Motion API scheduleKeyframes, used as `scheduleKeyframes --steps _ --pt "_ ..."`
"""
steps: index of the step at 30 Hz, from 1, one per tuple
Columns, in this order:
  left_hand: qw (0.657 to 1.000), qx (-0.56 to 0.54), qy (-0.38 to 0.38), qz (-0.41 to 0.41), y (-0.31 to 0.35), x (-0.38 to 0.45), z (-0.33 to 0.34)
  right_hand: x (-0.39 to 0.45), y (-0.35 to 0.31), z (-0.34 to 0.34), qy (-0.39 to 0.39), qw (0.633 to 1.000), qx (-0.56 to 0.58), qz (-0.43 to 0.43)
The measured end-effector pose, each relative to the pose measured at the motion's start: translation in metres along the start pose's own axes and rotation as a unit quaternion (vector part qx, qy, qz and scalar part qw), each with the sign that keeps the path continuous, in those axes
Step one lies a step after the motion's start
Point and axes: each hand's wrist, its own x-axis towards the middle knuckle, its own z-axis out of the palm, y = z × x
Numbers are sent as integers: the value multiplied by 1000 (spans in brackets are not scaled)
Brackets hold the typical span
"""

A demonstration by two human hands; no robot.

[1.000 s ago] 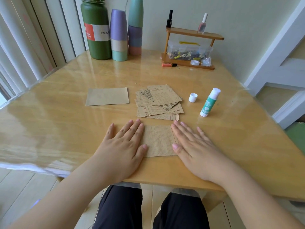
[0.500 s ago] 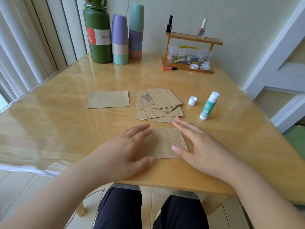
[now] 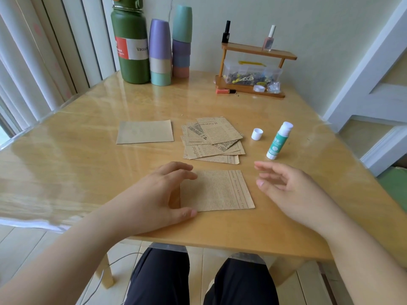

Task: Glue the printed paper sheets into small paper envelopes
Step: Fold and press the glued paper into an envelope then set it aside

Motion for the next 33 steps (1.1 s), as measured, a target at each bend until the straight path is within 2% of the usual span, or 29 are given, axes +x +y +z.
scheduleKeyframes --steps 4,18,25,33 --pt "1000 5 -7 14 -2 -1 -1 -10 2 -2 -1 998 -62 4" --pt "1000 -17 -11 21 -10 3 1 -12 2 5 27 999 -25 -23" --pt "995 62 3 82 -8 -9 14 -9 -7 13 33 996 -19 -79" --pt "987 113 45 109 6 -30 23 -5 -6 18 37 995 -3 -91"
